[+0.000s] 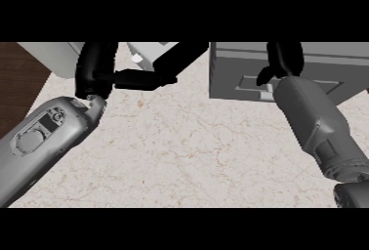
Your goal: Pick up the can, place it into the drawer and close the drawer
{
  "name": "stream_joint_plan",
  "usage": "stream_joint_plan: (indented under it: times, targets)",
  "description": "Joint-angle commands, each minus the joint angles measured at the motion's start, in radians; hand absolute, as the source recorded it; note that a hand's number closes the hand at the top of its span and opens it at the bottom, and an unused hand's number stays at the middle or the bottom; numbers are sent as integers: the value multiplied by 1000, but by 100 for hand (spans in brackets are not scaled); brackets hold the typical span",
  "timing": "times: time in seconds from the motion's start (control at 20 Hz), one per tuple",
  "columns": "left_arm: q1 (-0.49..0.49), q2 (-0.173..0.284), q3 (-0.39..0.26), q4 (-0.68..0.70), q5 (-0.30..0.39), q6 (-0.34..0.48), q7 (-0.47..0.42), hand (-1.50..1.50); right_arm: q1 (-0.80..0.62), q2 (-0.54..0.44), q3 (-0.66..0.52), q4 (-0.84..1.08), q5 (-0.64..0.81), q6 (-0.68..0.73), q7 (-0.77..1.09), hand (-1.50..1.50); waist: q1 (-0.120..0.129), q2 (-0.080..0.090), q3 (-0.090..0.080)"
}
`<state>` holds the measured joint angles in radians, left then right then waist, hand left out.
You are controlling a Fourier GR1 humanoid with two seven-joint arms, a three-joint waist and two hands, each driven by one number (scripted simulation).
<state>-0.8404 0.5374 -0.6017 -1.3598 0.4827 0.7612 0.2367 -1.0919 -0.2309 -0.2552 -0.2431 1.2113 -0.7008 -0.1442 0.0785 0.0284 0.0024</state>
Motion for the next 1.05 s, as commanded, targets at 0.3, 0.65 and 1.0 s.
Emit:
stream_joint_plan:
  times: [0.3, 0.65, 1.0]
  targets:
    - [63, 18, 9, -30, -12, -8, -14, -150, -92, 80, -220, -66, -271, 49, -202, -150, 13, -1, 3]
    - [116, 31, 10, -84, -27, 9, -4, -150, -89, 118, -359, -79, -448, 175, -331, -150, -17, -18, 2]
    - [157, 34, 58, -112, -43, 15, -16, -150, -103, 124, -422, -65, -534, 225, -376, -150, -32, -15, -1]
